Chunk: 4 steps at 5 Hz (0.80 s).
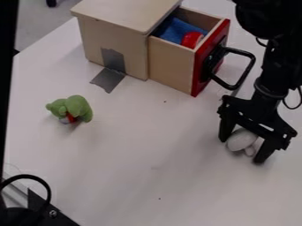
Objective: Put the white object on top of the drawer
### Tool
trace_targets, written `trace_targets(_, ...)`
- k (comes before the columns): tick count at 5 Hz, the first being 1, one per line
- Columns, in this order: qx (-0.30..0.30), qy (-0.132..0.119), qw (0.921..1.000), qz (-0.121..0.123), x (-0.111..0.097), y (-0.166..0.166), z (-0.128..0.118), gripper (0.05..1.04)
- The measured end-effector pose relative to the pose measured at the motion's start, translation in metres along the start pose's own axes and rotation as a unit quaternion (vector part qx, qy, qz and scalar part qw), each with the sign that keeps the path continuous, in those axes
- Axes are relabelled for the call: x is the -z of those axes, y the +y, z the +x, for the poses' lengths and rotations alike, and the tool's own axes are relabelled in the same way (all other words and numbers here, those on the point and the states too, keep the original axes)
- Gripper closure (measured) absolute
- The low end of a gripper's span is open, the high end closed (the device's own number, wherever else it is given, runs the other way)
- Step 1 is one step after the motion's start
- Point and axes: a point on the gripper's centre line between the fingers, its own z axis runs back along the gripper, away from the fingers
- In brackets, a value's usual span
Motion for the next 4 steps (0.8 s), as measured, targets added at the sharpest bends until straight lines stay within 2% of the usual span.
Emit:
trace_targets(1, -0.004, -0.006, 1.0000, -0.003, 0.000, 0.000, 0.002, 0.310)
trace_targets(2, -0.004, -0.006, 1.0000, -0.003, 0.000, -0.001, 0.002, 0.314)
trace_targets(3, 0.000, -0.016, 0.9999, -0.003, -0.020, -0.003, -0.001, 0.314)
trace_targets(4, -0.014, -0.044, 0.9989, -0.004, -0.057, 0.006, -0.003, 0.314)
